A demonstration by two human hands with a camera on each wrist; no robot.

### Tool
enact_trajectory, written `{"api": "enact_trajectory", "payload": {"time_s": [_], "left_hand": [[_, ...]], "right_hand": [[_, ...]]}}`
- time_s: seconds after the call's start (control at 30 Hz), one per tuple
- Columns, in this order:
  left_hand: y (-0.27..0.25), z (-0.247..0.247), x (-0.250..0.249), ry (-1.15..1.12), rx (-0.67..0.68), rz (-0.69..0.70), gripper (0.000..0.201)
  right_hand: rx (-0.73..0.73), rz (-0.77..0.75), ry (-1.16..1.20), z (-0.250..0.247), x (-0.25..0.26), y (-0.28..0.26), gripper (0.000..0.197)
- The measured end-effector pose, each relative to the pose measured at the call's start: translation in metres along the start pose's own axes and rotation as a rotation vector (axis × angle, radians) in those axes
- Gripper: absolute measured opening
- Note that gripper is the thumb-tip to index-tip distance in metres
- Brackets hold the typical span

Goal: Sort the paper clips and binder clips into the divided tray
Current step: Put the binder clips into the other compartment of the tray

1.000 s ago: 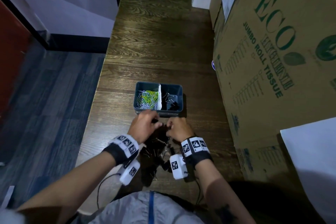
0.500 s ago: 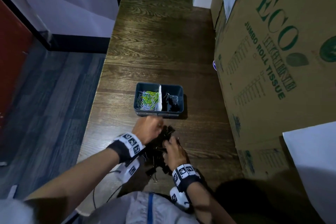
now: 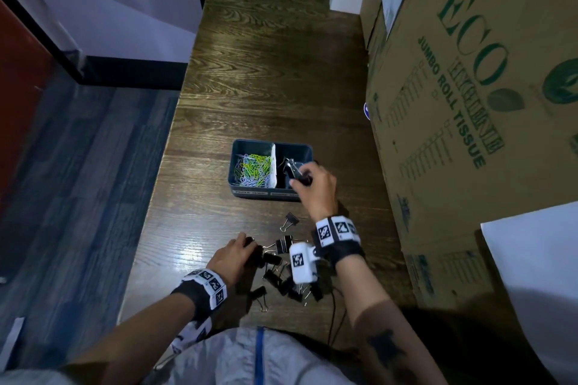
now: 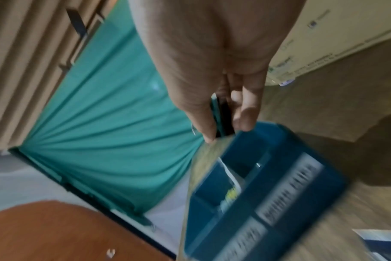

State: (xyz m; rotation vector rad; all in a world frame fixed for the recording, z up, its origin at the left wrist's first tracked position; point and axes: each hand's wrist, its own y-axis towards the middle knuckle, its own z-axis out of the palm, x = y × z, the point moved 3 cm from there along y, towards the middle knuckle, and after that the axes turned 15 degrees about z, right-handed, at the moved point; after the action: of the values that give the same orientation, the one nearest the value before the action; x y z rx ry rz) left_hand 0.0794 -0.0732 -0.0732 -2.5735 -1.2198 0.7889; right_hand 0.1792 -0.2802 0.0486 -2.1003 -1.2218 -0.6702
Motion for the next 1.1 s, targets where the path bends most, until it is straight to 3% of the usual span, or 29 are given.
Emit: {"api": "enact_trajectory", "payload": {"time_s": [0.07,0.17,0.27,0.3,0.4,0.47,0.53,0.63,0.77,0.9,1.0,1.1], "left_hand": [[-0.002,-0.004,0.001,-0.055,-0.024,-0.02,0.058],[-0.007,-0.006,0.005,-0.14,-0.054,-0.054,0.051],[-0.01,-0.006,0.007,-0.163,-0.092,-0.075,0.044],[-0.01,-0.007,0.006,-0.166,-0.096,-0.072,0.042],[-0.007,-0.008,0.004,-0.164,-0.08,-0.05,0.04],[-0.005,-0.009,0.002,-0.168,-0.046,-0.036,0.035],[-0.003,-0.012,0.0,-0.161,-0.02,-0.015,0.03],[-0.002,-0.018,-0.005,-0.163,-0.027,0.031,0.02],[0.006,-0.04,-0.012,-0.197,-0.088,0.093,0.02],[0.027,-0.094,-0.028,-0.226,-0.232,0.158,0.013],[0.051,-0.142,-0.039,-0.262,-0.38,0.185,0.008],[0.078,-0.18,-0.041,-0.261,-0.483,0.171,0.016]], "right_hand": [[-0.062,0.009,0.059,-0.009,0.004,0.01,0.03],[-0.101,0.014,-0.017,-0.003,-0.017,0.006,0.023],[0.063,0.078,-0.239,0.023,-0.057,-0.011,0.02],[0.141,0.108,-0.332,0.033,-0.071,-0.017,0.028],[0.388,0.105,-0.525,0.059,-0.098,-0.034,0.085],[0.51,0.017,-0.634,0.068,-0.103,-0.04,0.102],[0.553,-0.061,-0.749,0.073,-0.104,-0.043,0.098],[0.468,-0.134,-0.759,0.074,-0.101,-0.051,0.077],[0.403,-0.074,-0.647,0.073,-0.106,-0.054,0.067],[0.4,0.031,-0.51,0.066,-0.11,-0.056,0.04],[0.361,0.048,-0.478,0.065,-0.115,-0.06,0.029],[0.337,0.044,-0.492,0.065,-0.117,-0.062,0.022]]}}
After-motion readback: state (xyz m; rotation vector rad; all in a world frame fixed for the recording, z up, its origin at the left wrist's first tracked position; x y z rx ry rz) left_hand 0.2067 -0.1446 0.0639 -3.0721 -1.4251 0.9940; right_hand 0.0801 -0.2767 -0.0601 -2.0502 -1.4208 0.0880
